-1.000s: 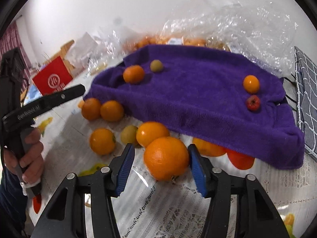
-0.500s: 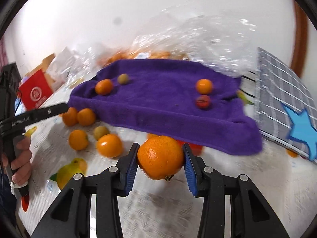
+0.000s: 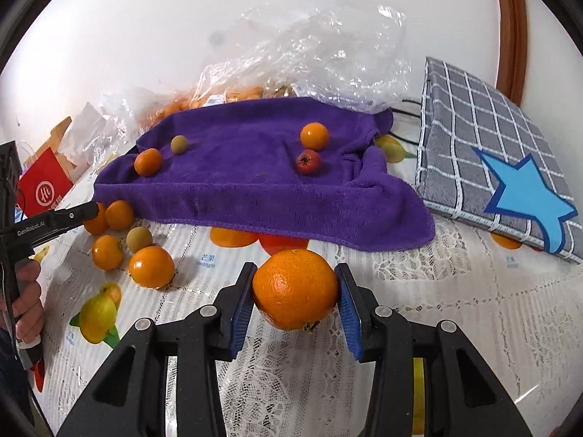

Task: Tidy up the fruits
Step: 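Grasp a large orange with the right gripper while the left gripper grasps another large orange, then lift both held large oranges off the table, then carry both held large oranges up and over onto the purple towel, then open the right gripper to release its orange while the left gripper releases its orange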

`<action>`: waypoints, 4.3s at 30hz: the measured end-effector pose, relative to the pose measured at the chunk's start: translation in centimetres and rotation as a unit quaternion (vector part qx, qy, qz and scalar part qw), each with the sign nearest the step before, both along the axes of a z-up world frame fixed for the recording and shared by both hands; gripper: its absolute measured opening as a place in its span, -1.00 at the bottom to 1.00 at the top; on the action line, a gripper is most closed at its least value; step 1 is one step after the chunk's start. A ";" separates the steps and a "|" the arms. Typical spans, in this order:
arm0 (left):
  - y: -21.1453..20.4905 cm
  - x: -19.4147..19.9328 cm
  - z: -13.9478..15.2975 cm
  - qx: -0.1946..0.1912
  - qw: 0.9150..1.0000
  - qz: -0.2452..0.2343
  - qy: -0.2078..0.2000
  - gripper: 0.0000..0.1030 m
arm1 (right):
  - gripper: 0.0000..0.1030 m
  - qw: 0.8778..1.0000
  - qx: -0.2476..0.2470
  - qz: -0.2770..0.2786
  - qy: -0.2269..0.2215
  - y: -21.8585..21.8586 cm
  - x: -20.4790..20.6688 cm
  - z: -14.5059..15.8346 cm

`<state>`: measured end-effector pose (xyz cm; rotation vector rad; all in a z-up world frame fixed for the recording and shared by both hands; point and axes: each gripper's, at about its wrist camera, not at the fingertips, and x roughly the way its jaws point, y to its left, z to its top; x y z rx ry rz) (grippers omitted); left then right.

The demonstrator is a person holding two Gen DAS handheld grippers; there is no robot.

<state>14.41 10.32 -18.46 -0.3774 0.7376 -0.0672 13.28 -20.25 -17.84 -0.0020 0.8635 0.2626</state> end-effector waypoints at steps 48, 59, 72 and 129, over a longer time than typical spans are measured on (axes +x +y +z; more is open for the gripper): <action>1.1 -1.7 2.0 -0.012 0.997 0.033 -0.062 -0.27 | -0.16 0.997 0.056 0.001 -0.046 -0.9 0.0 2.3; 2.5 -2.6 3.1 -0.023 0.994 0.063 -0.089 -0.27 | -0.16 0.994 0.046 -0.012 -0.099 -0.8 4.2 6.6; 1.6 3.2 6.2 -0.063 0.992 0.051 -0.097 -0.27 | -0.16 0.995 0.054 -0.032 -0.075 -0.7 9.5 4.9; -5.3 7.6 1.4 0.013 0.998 -0.053 -0.010 -0.27 | 0.11 0.998 -0.009 -0.007 -0.062 1.3 8.3 2.3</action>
